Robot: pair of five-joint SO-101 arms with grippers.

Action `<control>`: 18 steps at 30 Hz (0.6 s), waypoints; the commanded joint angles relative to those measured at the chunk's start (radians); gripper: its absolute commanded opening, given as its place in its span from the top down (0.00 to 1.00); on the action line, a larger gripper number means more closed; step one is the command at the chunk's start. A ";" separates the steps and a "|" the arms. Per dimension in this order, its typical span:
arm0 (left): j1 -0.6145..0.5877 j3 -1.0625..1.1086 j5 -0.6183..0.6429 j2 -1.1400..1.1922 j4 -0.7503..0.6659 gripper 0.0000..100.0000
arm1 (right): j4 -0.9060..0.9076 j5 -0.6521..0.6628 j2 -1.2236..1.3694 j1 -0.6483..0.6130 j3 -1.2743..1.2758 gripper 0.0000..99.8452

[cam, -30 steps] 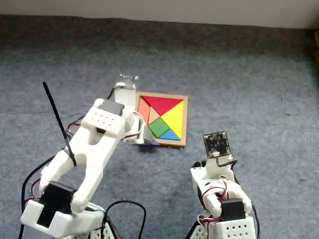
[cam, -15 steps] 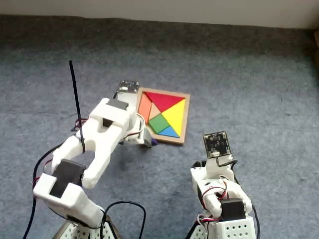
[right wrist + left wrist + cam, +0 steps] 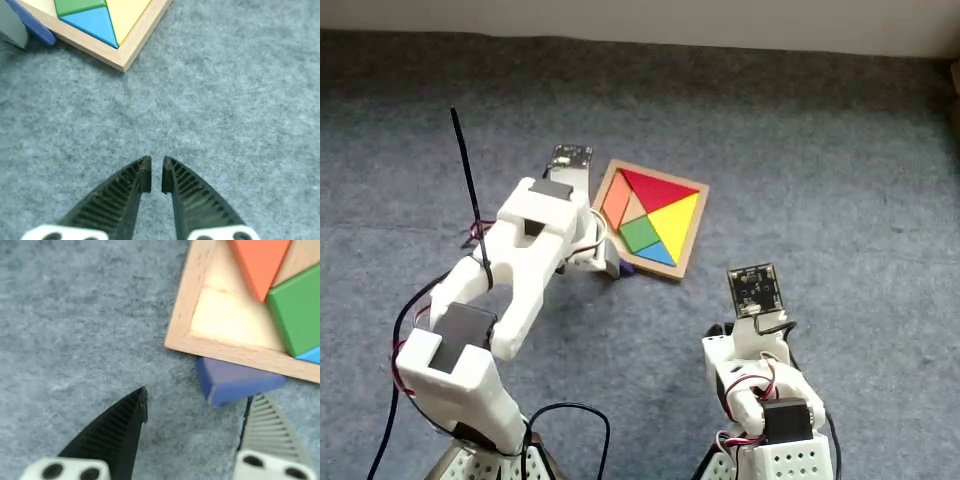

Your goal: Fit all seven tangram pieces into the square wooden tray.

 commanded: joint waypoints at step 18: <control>-0.073 -0.111 0.005 -0.108 -0.020 0.69 | 0.005 -0.009 -0.013 0.015 0.119 0.94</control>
